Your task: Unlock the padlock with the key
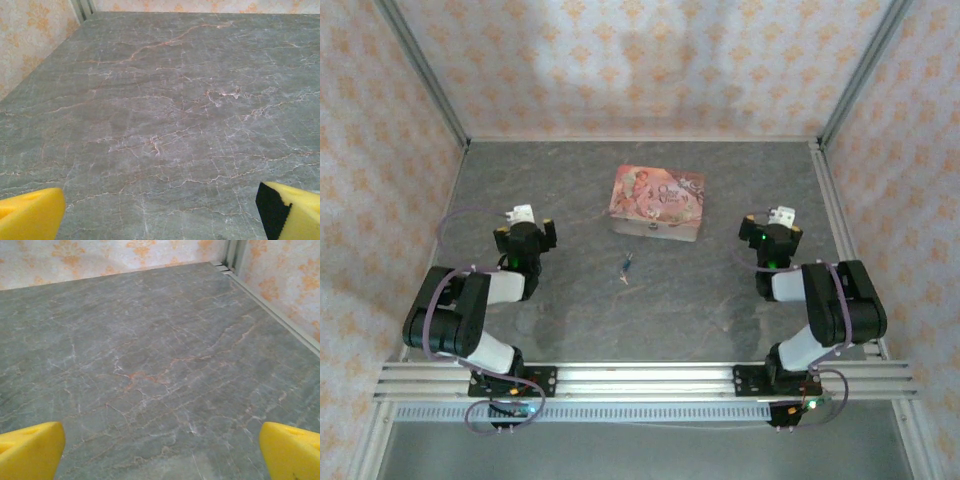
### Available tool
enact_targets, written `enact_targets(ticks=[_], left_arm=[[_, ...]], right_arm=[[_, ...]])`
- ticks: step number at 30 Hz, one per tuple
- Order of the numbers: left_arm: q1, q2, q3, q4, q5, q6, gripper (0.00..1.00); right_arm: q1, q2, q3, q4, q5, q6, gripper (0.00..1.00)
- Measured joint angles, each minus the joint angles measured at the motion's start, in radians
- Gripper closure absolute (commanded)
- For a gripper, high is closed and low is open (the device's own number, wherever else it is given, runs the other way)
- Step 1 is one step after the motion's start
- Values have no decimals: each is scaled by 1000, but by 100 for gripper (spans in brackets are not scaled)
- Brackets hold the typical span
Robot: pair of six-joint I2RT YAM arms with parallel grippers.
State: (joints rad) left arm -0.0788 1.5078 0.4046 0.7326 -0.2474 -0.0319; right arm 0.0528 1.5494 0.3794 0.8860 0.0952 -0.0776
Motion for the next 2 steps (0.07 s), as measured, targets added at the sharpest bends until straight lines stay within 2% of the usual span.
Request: enact_targets(ticks=[2], left_arm=[[0, 0, 0, 1, -1, 0, 0]], right_arm=[[-14, 0, 9, 0, -18, 3, 1]])
